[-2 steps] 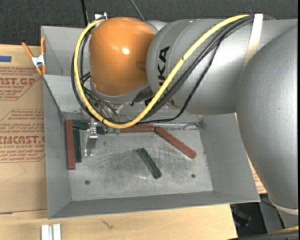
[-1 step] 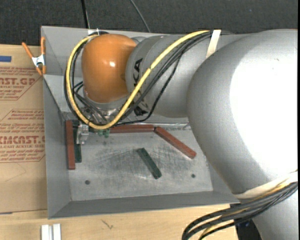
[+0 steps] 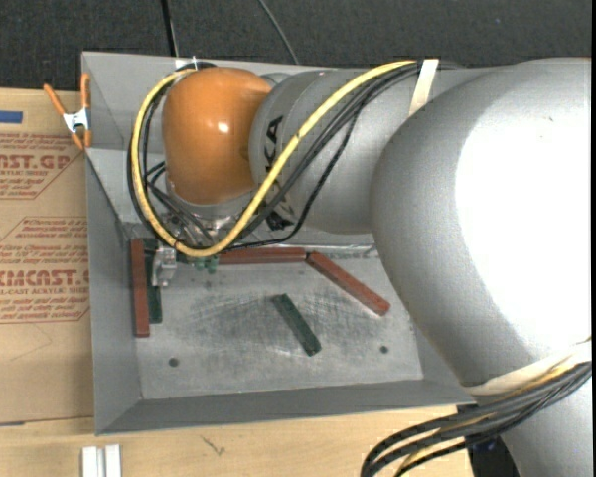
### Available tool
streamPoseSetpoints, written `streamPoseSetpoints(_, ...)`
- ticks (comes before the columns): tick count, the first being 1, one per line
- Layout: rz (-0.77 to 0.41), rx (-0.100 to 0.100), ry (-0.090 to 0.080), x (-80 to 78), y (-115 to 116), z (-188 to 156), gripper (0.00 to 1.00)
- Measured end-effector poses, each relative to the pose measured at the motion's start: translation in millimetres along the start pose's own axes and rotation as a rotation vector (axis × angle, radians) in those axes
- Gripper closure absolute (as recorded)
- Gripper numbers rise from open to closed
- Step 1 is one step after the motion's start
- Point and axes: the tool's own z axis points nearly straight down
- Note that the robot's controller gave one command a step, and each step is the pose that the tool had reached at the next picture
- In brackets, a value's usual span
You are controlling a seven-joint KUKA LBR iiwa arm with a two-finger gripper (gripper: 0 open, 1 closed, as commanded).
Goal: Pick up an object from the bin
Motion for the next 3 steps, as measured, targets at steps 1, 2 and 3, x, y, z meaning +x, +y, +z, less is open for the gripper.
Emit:
streamPoseSetpoints(1, -0.329, 0.001, -0.001, 1.3, -3.3, -12.4, 1.00)
streamPoseSetpoints(2, -0.418, 0.000, 0.000, 4.3, -3.3, -61.2, 1.00)
streamPoseSetpoints(3, -0.125, 0.000, -0.002, 12.2, -0.3, -81.0, 1.00)
